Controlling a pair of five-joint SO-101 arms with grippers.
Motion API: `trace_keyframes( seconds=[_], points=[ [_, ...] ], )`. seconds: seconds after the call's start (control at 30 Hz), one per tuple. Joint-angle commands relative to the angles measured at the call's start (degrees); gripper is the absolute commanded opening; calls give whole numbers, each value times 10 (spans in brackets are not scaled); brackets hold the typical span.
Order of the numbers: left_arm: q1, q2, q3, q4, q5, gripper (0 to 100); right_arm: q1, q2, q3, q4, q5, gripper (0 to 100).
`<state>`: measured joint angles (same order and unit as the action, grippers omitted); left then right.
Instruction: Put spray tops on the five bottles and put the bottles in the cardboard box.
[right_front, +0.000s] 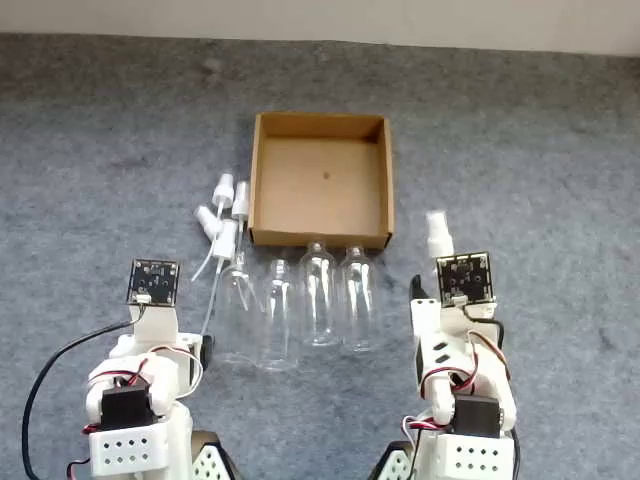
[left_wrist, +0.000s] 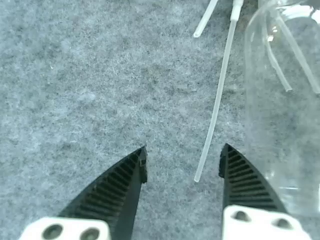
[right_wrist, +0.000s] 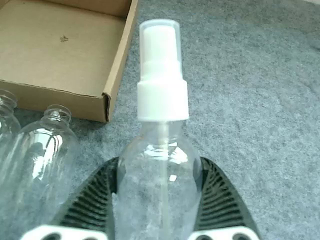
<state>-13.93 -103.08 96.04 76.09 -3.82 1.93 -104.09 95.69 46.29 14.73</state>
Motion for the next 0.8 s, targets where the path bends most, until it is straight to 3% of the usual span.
trace_keyframes(
  seconds=[0.0,0.43,0.6,0.77],
  points=[
    [-1,-6,11,4,4,215,5,-12,63,2,-4,4],
    [-29,-8,11,-12,-8,217,4,-12,63,2,-4,4],
    [-105,-8,9,-98,-172,216,4,-12,63,4,-3,4],
    [-160,-7,-4,-143,-191,217,4,-11,61,5,-2,4]
  ],
)
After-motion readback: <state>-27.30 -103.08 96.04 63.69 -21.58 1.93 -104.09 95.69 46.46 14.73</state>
